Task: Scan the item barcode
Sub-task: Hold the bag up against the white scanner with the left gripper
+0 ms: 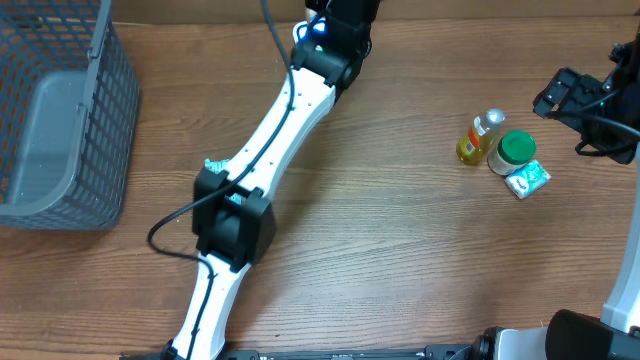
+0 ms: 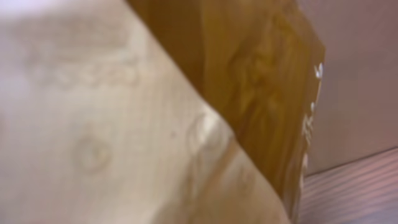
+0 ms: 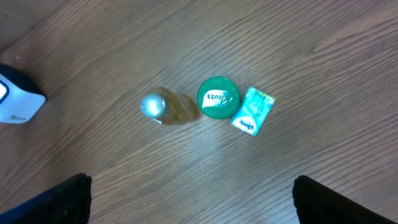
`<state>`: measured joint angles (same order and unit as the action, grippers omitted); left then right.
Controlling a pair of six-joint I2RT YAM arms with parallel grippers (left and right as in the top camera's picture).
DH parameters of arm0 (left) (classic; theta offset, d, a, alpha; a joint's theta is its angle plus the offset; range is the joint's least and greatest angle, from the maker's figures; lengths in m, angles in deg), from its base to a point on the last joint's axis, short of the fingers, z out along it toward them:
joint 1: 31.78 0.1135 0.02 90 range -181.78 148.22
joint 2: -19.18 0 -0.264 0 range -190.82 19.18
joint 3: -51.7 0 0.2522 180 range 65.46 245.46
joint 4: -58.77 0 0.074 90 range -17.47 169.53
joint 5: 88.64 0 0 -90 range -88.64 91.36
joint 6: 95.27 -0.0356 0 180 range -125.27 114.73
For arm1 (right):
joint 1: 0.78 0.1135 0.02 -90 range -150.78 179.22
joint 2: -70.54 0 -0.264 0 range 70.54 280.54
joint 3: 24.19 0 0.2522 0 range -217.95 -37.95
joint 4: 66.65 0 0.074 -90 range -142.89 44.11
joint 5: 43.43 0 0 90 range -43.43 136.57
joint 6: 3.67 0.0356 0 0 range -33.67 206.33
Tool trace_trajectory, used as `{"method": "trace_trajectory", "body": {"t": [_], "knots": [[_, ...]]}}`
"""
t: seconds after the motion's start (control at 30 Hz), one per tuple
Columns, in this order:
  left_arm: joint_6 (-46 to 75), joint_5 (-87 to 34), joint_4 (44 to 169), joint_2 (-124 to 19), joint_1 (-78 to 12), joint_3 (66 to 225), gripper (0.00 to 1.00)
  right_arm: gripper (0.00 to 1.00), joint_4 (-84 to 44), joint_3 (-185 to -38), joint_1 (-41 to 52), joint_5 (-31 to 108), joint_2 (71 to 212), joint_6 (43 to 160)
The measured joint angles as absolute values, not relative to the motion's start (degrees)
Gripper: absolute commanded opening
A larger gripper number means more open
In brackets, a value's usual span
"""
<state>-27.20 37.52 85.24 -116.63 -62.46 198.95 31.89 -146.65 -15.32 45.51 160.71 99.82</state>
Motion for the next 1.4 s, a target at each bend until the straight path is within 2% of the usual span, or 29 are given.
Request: {"method": "trace_trajectory", "body": {"t": [0.2, 0.73, 1.4], "knots": [[-32.5, 41.5, 83.4, -121.0, -62.5, 199.0, 0.04, 1.00, 31.9, -146.7, -15.3, 45.5, 160.7, 99.8], [-33.9, 43.6, 86.4, -122.2, -62.5, 199.0, 0.04, 1.00, 31.9, -146.7, -15.3, 45.5, 160.7, 99.8], [-23.3, 43.4, 94.7, -122.3, -62.5, 198.9, 0.04, 1.00, 31.9, -146.7, -15.3, 45.5, 160.7, 99.8]]}}
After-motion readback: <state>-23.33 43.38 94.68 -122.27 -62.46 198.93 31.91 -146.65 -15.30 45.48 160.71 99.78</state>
